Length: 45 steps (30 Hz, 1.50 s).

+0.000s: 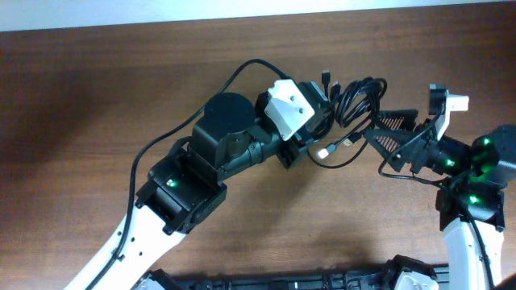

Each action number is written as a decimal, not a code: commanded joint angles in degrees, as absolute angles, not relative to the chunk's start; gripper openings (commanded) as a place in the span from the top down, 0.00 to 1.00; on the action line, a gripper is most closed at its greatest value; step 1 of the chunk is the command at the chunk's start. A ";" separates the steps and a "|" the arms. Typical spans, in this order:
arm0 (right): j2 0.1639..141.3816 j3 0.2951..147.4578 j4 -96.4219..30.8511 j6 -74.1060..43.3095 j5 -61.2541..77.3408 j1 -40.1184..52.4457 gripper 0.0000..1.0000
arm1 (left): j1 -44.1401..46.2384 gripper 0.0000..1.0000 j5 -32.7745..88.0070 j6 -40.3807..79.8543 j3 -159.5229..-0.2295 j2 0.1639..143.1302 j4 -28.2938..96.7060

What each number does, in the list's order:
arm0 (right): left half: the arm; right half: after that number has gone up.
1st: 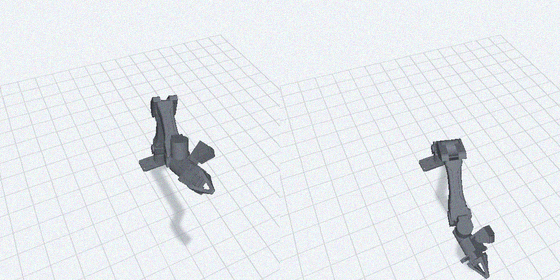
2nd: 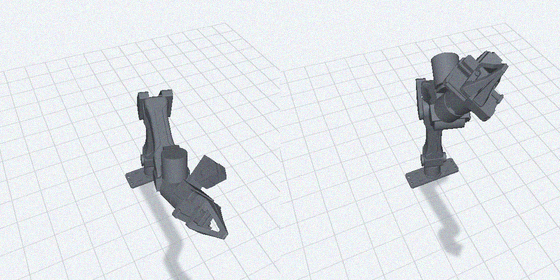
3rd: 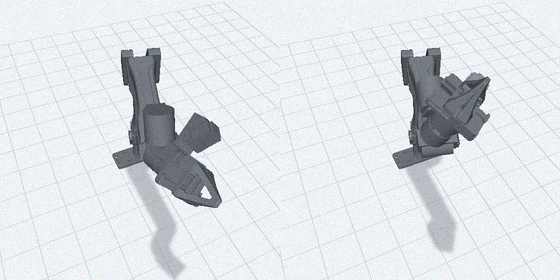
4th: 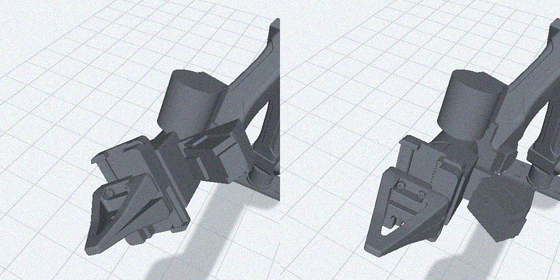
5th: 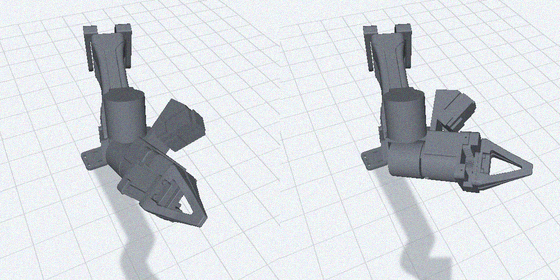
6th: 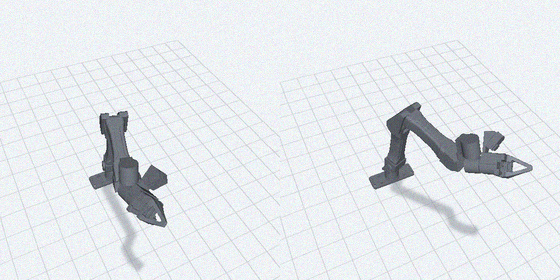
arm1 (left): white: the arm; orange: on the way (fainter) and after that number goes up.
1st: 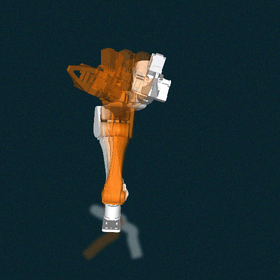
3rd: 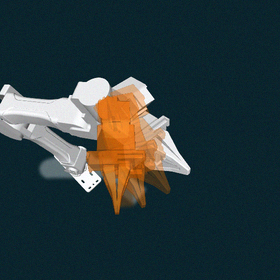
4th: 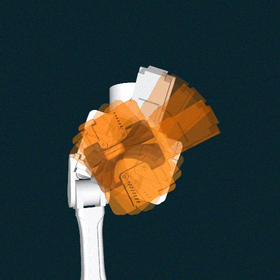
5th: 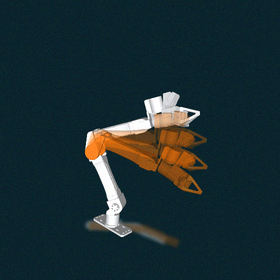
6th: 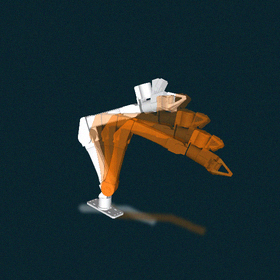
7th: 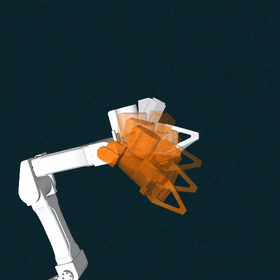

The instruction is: Untangle cables

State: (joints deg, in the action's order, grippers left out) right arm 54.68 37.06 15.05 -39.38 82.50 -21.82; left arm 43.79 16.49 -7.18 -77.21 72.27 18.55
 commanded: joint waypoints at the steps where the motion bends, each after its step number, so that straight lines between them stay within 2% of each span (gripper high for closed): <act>1: 54.70 37.15 15.29 -38.37 86.52 -22.26 0.01 | 43.55 1.00 12.21 -17.74 -78.65 70.48 19.79; 5: 54.70 37.15 15.27 -40.86 84.12 -22.26 0.01 | 43.55 1.00 -0.14 -17.69 -78.65 70.48 21.45; 10: 54.70 37.15 15.27 -46.98 77.30 -22.26 0.02 | 43.55 1.00 -6.42 -17.67 -78.65 70.48 22.06; 19: 54.00 38.54 15.27 -52.66 76.49 -22.04 0.02 | 42.68 1.00 -9.52 -17.41 -78.65 70.48 23.53; 27: 53.63 45.32 13.89 -56.49 73.56 -22.04 0.02 | 39.86 1.00 -9.50 -10.59 -78.65 70.48 24.77; 33: 53.74 51.05 3.18 -54.68 68.01 -22.04 0.02 | 39.57 1.00 -9.47 -8.58 -78.65 70.48 24.97; 40: 53.84 59.55 -33.93 -31.24 49.41 -21.10 0.02 | 39.57 1.00 -9.47 -8.19 -78.65 70.48 24.95; 45: 54.00 65.14 -46.65 -22.52 36.73 -15.57 0.02 | 39.57 1.00 -9.43 -8.19 -78.65 70.48 24.88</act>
